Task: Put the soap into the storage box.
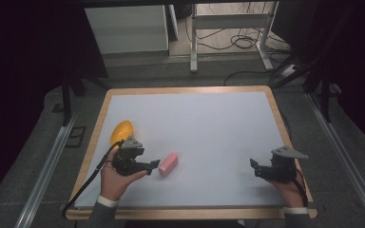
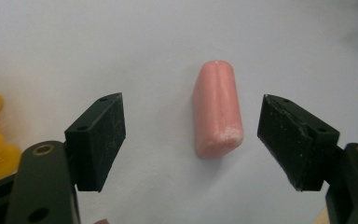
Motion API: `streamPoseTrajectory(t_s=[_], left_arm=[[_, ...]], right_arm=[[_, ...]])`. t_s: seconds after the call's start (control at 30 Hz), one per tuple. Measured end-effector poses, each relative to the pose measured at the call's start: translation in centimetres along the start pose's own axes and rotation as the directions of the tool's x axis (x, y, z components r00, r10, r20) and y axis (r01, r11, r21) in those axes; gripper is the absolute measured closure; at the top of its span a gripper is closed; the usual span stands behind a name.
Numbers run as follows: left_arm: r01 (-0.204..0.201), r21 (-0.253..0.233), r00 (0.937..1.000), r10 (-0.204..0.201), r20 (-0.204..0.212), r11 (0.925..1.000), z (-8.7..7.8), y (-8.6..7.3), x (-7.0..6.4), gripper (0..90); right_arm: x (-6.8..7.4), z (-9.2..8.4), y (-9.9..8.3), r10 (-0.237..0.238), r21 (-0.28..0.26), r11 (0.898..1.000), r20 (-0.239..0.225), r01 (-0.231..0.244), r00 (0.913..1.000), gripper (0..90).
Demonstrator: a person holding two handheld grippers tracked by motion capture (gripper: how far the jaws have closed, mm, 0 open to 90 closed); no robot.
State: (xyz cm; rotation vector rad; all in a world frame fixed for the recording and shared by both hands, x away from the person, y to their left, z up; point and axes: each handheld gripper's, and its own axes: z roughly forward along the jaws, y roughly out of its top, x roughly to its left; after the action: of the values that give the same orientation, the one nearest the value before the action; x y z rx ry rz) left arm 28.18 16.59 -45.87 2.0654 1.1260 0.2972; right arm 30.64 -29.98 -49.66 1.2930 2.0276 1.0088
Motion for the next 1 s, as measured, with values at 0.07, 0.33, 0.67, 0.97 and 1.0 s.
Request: streamPoseTrajectory(t_s=[0.07, 0.33, 0.67, 0.97, 1.0], left_arm=[[0.002, 0.006, 1.0, -0.002, 0.002, 1.0, 0.4, 0.0, -0.1, 23.7], [-0.004, 0.04, 1.0, 0.003, 0.004, 0.9992, 1.8, -0.1, -0.9, 22.5], [-0.05, 0.074, 0.9987, 0.049, 0.01, 0.996, 3.1, 0.9, -2.7, 22.3], [-0.044, 0.093, 0.999, 0.043, 0.016, 0.9947, 4.0, 1.1, -2.9, 23.2], [-0.043, 0.096, 0.999, 0.042, 0.013, 0.9945, 4.1, 1.1, -2.9, 23.3]], right_arm=[[0.0, 0.1, 0.0, 0.001, 0.003, 1.0, 0.004, -0.001, 1.0, 6.9], [0.0, 0.2, -0.1, -0.001, 0.009, 1.0, 0.007, 0.0, 1.0, 6.9], [0.0, 0.2, -0.2, 0.003, 0.01, 1.0, 0.007, -0.004, 1.0, 6.9], [-0.1, 0.3, -0.2, 0.003, 0.012, 1.0, 0.008, -0.003, 1.0, 6.9], [-0.1, 0.3, -0.2, 0.002, 0.014, 1.0, 0.01, -0.002, 0.9999, 6.9]])
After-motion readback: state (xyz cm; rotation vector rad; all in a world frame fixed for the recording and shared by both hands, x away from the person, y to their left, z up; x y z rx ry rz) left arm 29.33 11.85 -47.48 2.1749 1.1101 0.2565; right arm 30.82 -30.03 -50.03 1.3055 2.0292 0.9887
